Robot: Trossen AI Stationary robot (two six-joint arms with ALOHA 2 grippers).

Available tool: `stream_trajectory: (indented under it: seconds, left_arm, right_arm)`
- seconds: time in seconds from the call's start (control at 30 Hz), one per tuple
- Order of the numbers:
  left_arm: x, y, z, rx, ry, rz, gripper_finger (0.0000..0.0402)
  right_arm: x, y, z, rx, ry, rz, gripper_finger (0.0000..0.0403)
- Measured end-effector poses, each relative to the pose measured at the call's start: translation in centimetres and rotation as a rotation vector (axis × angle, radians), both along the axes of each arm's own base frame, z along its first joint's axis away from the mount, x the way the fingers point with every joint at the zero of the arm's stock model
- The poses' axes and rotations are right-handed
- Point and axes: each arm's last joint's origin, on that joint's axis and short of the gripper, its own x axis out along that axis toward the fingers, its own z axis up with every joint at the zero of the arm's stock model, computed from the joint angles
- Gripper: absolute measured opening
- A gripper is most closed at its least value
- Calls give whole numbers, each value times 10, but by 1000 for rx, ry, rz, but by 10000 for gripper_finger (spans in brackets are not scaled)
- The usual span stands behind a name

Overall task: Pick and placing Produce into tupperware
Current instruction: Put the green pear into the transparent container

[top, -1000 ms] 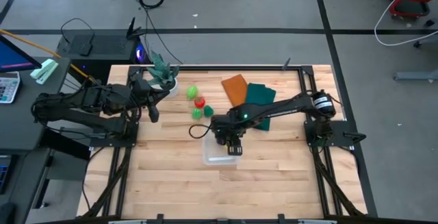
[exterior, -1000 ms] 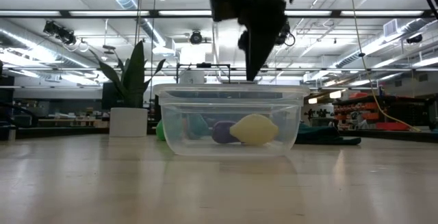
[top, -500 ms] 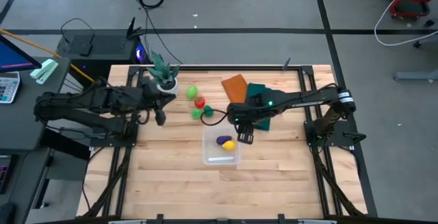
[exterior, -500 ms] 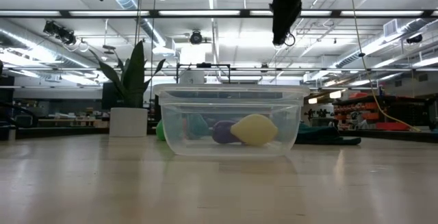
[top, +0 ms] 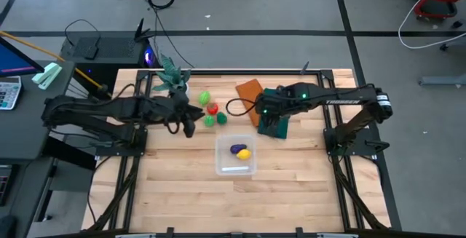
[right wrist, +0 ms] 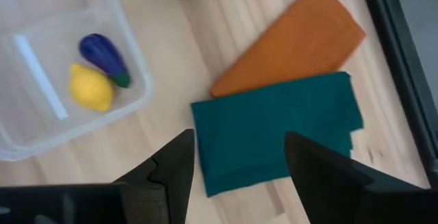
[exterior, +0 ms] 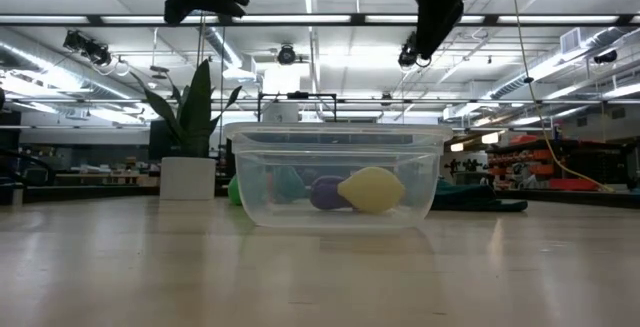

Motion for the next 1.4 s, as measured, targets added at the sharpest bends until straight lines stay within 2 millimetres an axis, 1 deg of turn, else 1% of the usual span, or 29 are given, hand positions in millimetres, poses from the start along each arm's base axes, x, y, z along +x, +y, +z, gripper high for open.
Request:
stream_trajectory:
  seconds: [0.07, 0.23, 0.33, 0.43, 0.57, 0.7, 0.8, 0.87, 1.03, 1.17, 1.27, 1.4]
  left_arm:
    - [8, -1, -5, -39, -2, 9, 119]
    - [30, -2, -9, -141, -88, 24, 136]
    - [43, -1, -1, -168, -82, 49, 130]
    - [58, 4, 15, -170, -23, 78, 115]
    - [80, 15, 40, -193, 124, 151, 91]
    - [100, 25, 46, -234, 345, 249, 78]
    - [115, 30, 40, -243, 485, 294, 77]
    - [125, 33, 31, -247, 559, 304, 81]
    - [143, 38, 6, -347, 673, 251, 111]
    - [148, 42, -14, -382, 791, 237, 153]
    - [148, 47, -24, -404, 870, 243, 192]
    - [149, 54, -32, -410, 915, 247, 242]
  right_arm:
    - [-6, -3, 1, -5, 5, 1, 187]
    - [-22, -8, 5, -20, 22, 27, 187]
    - [-34, -10, 6, -22, 13, 22, 187]
    - [-47, -9, 4, -23, 16, 24, 187]
    - [-66, -8, -4, -22, 27, 28, 187]
    - [-81, -7, -16, -19, 42, 23, 187]
    - [-89, -6, -26, -18, 34, 21, 187]
    - [-91, -6, -32, -16, 21, 21, 187]
    - [-90, -6, -44, -9, 15, 23, 187]
    - [-86, -6, -47, -8, 1, 26, 187]
    - [-83, -6, -46, -7, -26, 27, 187]
    - [-81, -6, -45, -7, -49, 29, 187]
